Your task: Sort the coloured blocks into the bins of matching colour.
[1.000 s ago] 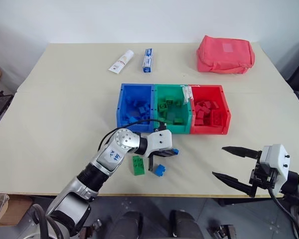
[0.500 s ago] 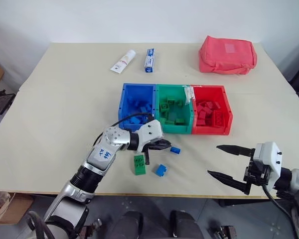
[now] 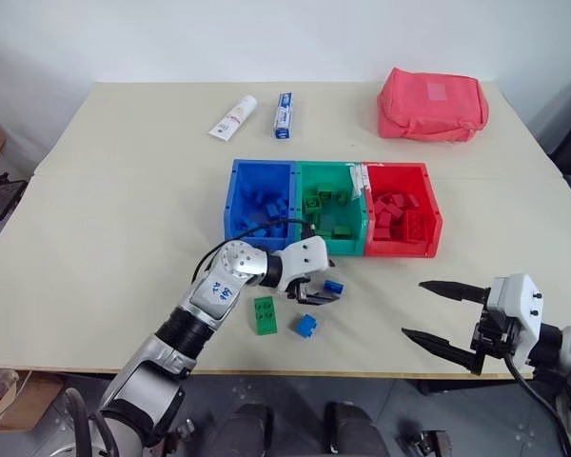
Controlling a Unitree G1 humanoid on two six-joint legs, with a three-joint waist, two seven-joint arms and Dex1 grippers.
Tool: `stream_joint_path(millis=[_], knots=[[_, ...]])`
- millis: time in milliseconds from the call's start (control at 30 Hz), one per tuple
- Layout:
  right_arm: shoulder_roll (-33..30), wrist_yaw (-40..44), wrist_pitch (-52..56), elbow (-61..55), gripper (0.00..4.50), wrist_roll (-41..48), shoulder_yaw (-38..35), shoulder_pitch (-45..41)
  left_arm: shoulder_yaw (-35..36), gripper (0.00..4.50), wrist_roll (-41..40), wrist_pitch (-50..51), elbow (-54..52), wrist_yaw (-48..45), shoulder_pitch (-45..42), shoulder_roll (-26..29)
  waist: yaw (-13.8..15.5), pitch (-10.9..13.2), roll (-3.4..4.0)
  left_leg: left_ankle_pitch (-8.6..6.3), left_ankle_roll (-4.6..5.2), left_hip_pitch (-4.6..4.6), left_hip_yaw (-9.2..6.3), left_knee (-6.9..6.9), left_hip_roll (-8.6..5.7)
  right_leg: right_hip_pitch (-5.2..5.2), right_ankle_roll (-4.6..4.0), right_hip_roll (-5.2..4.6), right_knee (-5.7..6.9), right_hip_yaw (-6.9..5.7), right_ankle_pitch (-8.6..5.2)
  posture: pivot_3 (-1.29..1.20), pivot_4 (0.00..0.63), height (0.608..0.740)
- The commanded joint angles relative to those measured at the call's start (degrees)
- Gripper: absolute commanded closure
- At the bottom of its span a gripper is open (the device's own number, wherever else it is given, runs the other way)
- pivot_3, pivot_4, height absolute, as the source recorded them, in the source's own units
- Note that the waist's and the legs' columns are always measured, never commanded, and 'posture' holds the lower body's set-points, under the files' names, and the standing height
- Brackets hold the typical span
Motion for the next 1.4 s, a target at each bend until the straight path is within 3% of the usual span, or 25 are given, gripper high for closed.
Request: stream_joint_path(millis=[33,233,333,533,700,900,1033,1333,1400], knots=[[-0.2,-0.5,-0.2,-2.5,0.0,0.6,-1.4,0.4,0.0,1.85,-0.6,0.1,-1.1,-1.1,0.0,-0.5,0.0,0.0,0.0,0.0,0.0,0.0,0.0,0.0,0.0,0.0,0.0,0.0,0.0,0.0,0.0,0.0,0.15,0.74],[-0.2,-0.5,-0.4,-2.3,0.0,0.3,-0.8,0.2,0.9,3.79,-1.2,1.8,-3.1,-1.7,1.0,0.5,0.0,0.0,0.0,0.0,0.0,0.0,0.0,0.01,0.0,0.0,0.0,0.0,0.02,0.0,0.0,0.0,0.15,0.74],[-0.3,-0.4,-0.6,-1.8,0.0,0.1,-0.2,-0.7,2.6,4.41,-2.1,2.1,-4.4,-0.8,1.8,0.7,-0.1,0.0,0.0,0.0,0.0,0.01,0.0,0.01,0.01,0.0,0.0,-0.01,0.02,0.01,0.0,0.0,0.15,0.74],[0.3,-0.9,-0.3,-1.6,0.0,0.6,0.2,-2.4,12.1,4.41,-11.9,3.2,-10.3,1.2,4.9,-2.2,-0.1,0.0,0.0,0.0,0.0,0.0,0.0,0.03,0.02,-0.02,0.0,-0.09,0.03,0.01,0.0,0.0,0.15,0.74],[4.3,-6.9,2.1,-2.6,0.0,5.8,-2.0,-5.7,27.2,4.41,-23.8,12.1,-17.7,9.6,6.7,-3.1,-0.3,0.0,0.0,0.0,-0.02,0.01,-0.01,0.05,0.07,-0.02,0.0,-0.14,0.07,0.02,0.0,0.0,0.15,0.74],[8.1,-11.3,-0.9,-4.0,0.0,5.1,-2.4,-7.7,34.2,4.41,-19.1,12.3,-13.4,25.6,3.1,-2.6,0.1,0.0,-0.01,0.01,-0.02,0.01,-0.01,0.11,-0.05,-0.03,0.0,-0.05,0.16,0.01,0.0,0.0,0.15,0.74],[7.4,-10.9,-2.1,-3.8,0.0,3.1,-0.1,-8.6,33.0,4.41,-19.4,13.2,-7.6,25.1,0.3,-1.6,0.1,0.0,-0.03,0.02,0.0,0.01,-0.03,0.11,-0.09,-0.04,0.01,-0.05,0.31,-0.01,0.0,0.0,0.15,0.74],[5.5,-8.8,-2.3,-1.7,0.0,1.6,0.6,-10.2,31.7,1.67,-20.2,13.7,-5.7,21.8,0.0,2.3,-0.7,0.0,-0.03,0.01,-0.02,0.01,-0.02,0.05,-0.03,-0.1,0.0,-0.02,0.42,0.0,0.0,0.0,0.15,0.74],[5.4,-8.5,-2.2,-1.4,0.0,1.4,1.0,-10.5,29.9,1.07,-18.6,12.5,-8.2,16.7,3.7,7.8,-1.1,0.0,-0.03,0.01,-0.02,0.01,-0.02,0.06,-0.03,-0.1,0.0,-0.02,0.43,0.0,0.0,0.0,0.15,0.74]])
